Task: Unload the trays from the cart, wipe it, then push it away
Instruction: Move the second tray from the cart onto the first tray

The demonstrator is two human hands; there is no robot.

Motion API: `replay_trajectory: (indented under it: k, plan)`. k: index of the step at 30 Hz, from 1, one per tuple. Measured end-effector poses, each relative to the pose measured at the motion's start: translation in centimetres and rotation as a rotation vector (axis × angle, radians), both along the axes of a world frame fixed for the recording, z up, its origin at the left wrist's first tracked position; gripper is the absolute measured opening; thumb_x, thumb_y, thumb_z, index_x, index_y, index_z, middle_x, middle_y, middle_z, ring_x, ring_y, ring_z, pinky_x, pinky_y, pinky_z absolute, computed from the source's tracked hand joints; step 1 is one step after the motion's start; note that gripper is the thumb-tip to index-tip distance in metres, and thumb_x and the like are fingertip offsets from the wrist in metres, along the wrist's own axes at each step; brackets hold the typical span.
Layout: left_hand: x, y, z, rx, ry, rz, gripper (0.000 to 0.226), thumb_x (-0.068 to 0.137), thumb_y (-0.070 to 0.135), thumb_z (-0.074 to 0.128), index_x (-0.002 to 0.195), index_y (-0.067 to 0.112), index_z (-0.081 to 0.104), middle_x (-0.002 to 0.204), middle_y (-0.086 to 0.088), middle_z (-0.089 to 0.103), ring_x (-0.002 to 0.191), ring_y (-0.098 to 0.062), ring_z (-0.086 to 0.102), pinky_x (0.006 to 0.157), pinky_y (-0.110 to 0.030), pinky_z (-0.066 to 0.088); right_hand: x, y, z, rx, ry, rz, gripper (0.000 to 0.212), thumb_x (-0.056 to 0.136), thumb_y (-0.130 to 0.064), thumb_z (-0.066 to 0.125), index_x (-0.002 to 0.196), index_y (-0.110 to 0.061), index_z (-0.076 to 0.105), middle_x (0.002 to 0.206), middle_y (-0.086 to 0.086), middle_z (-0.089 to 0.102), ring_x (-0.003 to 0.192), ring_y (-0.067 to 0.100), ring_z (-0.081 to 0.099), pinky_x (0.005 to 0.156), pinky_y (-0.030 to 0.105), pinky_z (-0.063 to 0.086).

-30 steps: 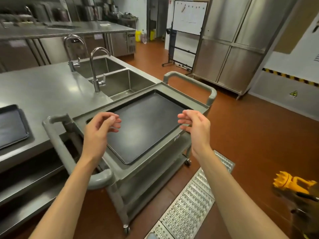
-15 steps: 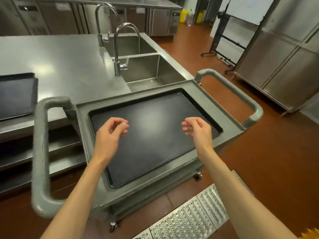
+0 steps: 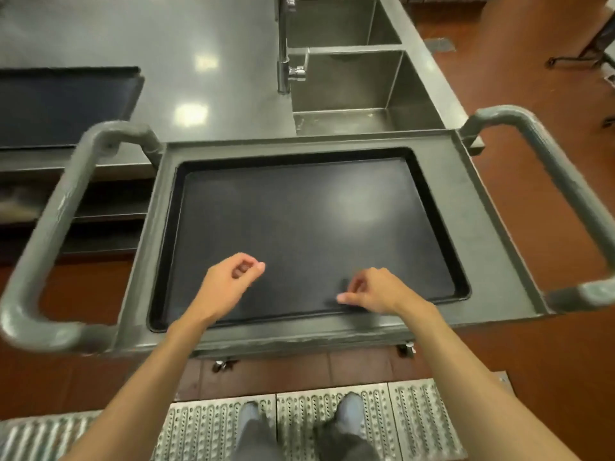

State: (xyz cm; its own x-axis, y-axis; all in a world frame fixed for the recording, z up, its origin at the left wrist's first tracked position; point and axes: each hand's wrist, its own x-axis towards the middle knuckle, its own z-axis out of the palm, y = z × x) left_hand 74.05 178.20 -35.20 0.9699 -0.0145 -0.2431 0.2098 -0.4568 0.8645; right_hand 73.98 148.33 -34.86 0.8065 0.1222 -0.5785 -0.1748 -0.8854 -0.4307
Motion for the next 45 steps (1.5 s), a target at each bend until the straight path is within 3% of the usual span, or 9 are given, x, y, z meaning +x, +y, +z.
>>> replay_trajectory:
  k: [6, 9, 16, 22, 26, 30, 37, 41, 45]
  plan:
    - [-2.1, -2.3, -4.0, 0.302, 0.107, -0.075, 0.047, 0.078, 0.072, 0.052, 0.074, 0.028, 0.069, 0.071, 0.005, 0.066, 0.067, -0.012, 0.060, 0.071, -0.034, 0.047, 0.0, -1.1, -2.0, 0.074, 0.062, 0.155, 0.037, 0.066, -0.032, 0.091, 0.094, -0.019, 0.071, 0.079, -0.009, 0.060, 0.077, 0.014, 0.058, 0.068, 0.026, 0.045]
    - [-2.4, -2.7, -4.1, 0.433, 0.018, -0.174, 0.035, 0.083, 0.061, 0.062, 0.073, 0.028, 0.068, 0.074, 0.004, 0.060, 0.069, -0.007, 0.055, 0.066, -0.030, 0.041, -0.4, -0.9, -2.6, 0.009, -0.072, 0.223, 0.024, 0.072, -0.022, 0.081, 0.092, -0.025, 0.068, 0.086, -0.009, 0.057, 0.081, 0.017, 0.058, 0.065, 0.025, 0.039]
    - [-4.5, -1.4, -4.9, 0.620, -0.178, -0.454, 0.068, 0.057, 0.090, 0.049, 0.084, 0.028, 0.056, 0.078, 0.017, 0.042, 0.074, -0.009, 0.039, 0.066, -0.027, 0.032, -3.0, -1.3, -4.1, -0.013, -0.480, 0.262, 0.016, 0.072, -0.019, 0.080, 0.082, -0.020, 0.067, 0.082, -0.003, 0.057, 0.086, 0.025, 0.058, 0.062, 0.030, 0.041]
    - [-5.3, -2.1, -3.6, 0.926, -0.397, -0.441, 0.041, 0.065, 0.037, 0.086, 0.077, 0.019, 0.051, 0.074, 0.003, 0.050, 0.071, -0.021, 0.047, 0.062, -0.032, 0.033, -4.7, -1.0, -4.1, -0.011, -0.816, 0.230, 0.027, 0.063, -0.010, 0.084, 0.071, -0.016, 0.059, 0.072, 0.001, 0.052, 0.070, 0.027, 0.052, 0.057, 0.036, 0.039]
    - [-4.7, -2.2, -1.1, 1.123, -0.581, -0.302, 0.034, 0.055, -0.006, 0.074, 0.070, 0.014, 0.050, 0.065, -0.006, 0.048, 0.062, -0.030, 0.047, 0.056, -0.036, 0.029, -4.1, -1.3, -1.2, 0.028, -0.964, 0.251, 0.024, 0.079, -0.028, 0.076, 0.074, -0.015, 0.057, 0.074, 0.003, 0.052, 0.073, 0.026, 0.050, 0.062, 0.033, 0.035]
    - [-3.8, -1.7, 0.6, 1.109, -0.743, -0.252, 0.029, 0.058, -0.005, 0.072, 0.068, 0.013, 0.051, 0.065, -0.007, 0.049, 0.061, -0.030, 0.048, 0.057, -0.037, 0.031, -3.2, -1.3, 0.8, -0.171, -0.972, 0.334, 0.029, 0.072, -0.032, 0.080, 0.079, -0.017, 0.056, 0.077, 0.002, 0.054, 0.075, 0.026, 0.053, 0.060, 0.036, 0.039]
    - [-3.7, -2.3, 0.7, 1.174, -0.734, -0.320, 0.025, 0.059, 0.005, 0.075, 0.066, 0.013, 0.052, 0.065, -0.007, 0.051, 0.060, -0.030, 0.051, 0.052, -0.037, 0.034, -2.1, -0.9, 0.9, -0.468, -0.972, 0.268, 0.035, 0.047, 0.011, 0.065, 0.058, -0.015, 0.044, 0.052, 0.006, 0.045, 0.050, 0.029, 0.044, 0.050, 0.032, 0.018]
    - [-3.0, -1.7, 0.9, 1.195, -0.792, -0.368, 0.028, 0.066, 0.004, 0.075, 0.091, 0.007, 0.063, 0.091, -0.015, 0.062, 0.079, -0.034, 0.058, 0.065, -0.042, 0.048, -1.7, -1.5, 0.0, -0.443, -1.140, 0.278, 0.029, 0.060, 0.013, 0.056, 0.070, -0.014, 0.050, 0.070, 0.007, 0.053, 0.069, 0.030, 0.052, 0.055, 0.034, 0.030]
    - [-2.5, -1.2, 0.8, 1.121, -0.697, -0.287, 0.069, 0.062, -0.009, 0.079, 0.127, 0.011, 0.063, 0.121, -0.017, 0.067, 0.097, -0.039, 0.069, 0.065, -0.047, 0.060, -1.2, -1.6, -0.4, -0.381, -1.116, 0.306, 0.046, 0.077, 0.008, 0.054, 0.114, -0.015, 0.069, 0.120, 0.006, 0.071, 0.110, 0.034, 0.067, 0.091, 0.048, 0.055]
